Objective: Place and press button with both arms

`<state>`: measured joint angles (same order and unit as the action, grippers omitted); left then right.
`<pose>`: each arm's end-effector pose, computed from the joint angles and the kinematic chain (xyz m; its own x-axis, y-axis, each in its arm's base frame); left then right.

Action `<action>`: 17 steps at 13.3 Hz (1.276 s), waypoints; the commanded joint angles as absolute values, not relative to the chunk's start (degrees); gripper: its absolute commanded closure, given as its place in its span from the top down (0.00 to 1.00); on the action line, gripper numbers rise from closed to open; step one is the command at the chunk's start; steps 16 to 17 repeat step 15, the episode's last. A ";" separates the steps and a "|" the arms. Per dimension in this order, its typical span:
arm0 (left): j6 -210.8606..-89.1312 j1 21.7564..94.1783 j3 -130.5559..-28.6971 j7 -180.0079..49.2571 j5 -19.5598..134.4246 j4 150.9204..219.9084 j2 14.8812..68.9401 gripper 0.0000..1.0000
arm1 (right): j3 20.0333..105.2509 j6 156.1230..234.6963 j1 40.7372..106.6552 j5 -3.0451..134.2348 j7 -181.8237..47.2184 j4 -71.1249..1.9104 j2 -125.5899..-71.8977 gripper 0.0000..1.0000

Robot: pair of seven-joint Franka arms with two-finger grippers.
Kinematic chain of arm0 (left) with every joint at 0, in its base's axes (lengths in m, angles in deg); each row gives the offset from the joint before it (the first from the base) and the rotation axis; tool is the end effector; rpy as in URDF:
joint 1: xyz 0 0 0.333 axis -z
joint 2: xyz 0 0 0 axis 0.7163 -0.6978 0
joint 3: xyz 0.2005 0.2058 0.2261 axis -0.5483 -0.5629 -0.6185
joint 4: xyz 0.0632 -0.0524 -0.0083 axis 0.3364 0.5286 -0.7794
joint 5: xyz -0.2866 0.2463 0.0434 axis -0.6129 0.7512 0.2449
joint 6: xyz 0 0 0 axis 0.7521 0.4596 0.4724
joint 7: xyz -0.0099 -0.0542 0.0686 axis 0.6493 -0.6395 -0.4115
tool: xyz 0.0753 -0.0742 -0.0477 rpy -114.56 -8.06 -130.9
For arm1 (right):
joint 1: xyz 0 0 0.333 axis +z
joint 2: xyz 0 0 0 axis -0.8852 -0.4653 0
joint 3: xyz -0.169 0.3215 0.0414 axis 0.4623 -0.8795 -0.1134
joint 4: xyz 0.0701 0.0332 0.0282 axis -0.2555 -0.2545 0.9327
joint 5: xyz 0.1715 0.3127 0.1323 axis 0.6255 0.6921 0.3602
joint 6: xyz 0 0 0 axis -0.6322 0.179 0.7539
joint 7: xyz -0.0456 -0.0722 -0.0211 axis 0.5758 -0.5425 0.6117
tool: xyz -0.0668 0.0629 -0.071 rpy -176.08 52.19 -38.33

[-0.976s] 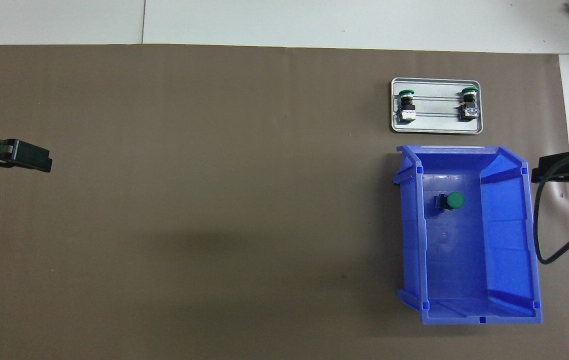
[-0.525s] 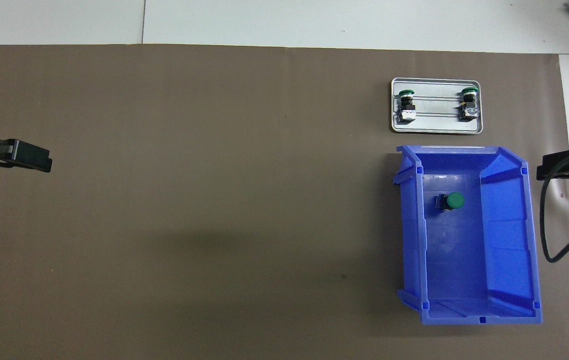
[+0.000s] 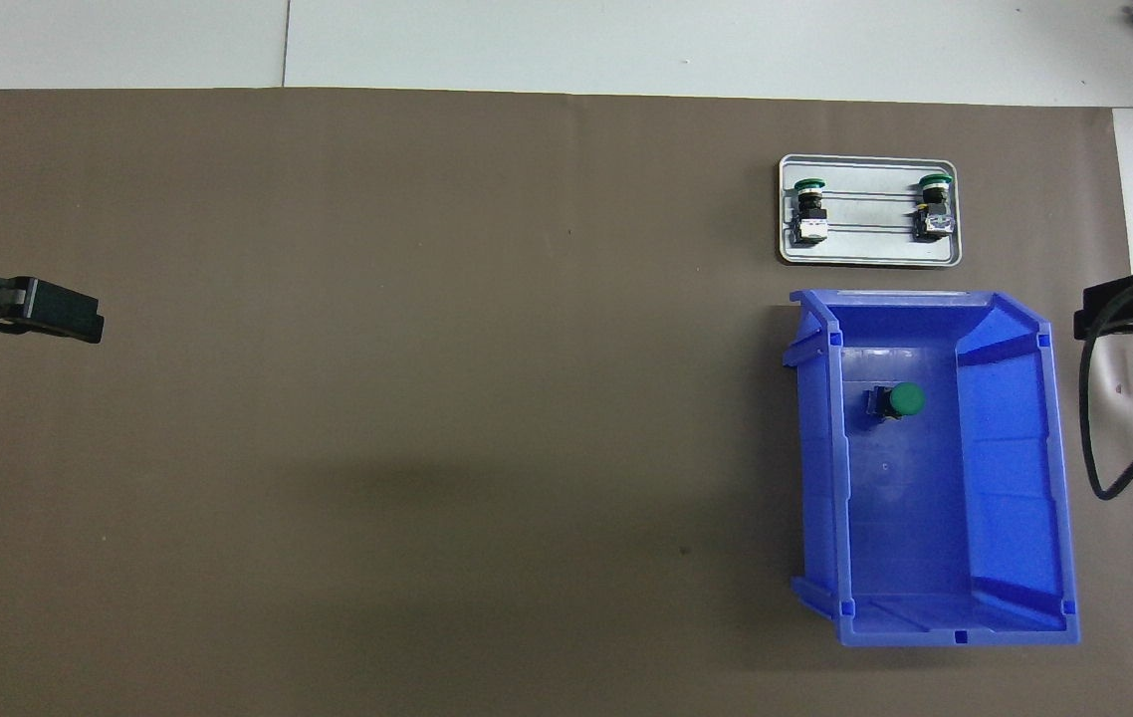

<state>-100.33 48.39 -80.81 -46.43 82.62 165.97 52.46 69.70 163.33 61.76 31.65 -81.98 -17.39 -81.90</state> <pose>0.5337 -0.0420 0.6713 0.9903 -0.1389 -0.0080 -0.1389 -0.9903 0.0009 0.5233 -0.0105 0.7022 0.9919 -0.1259 0.0151 -0.1265 -0.9903 0.0571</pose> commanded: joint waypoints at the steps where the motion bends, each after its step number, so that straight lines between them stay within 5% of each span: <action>1: -100.82 48.21 -80.90 -46.15 83.01 167.45 53.55 1.00 | 69.58 163.94 61.39 32.02 -81.36 -17.42 -82.79 1.00; 17: -100.91 48.21 -80.90 -46.15 83.01 167.45 53.55 1.00 | 69.49 166.85 61.92 33.86 -83.04 -21.21 -81.91 1.00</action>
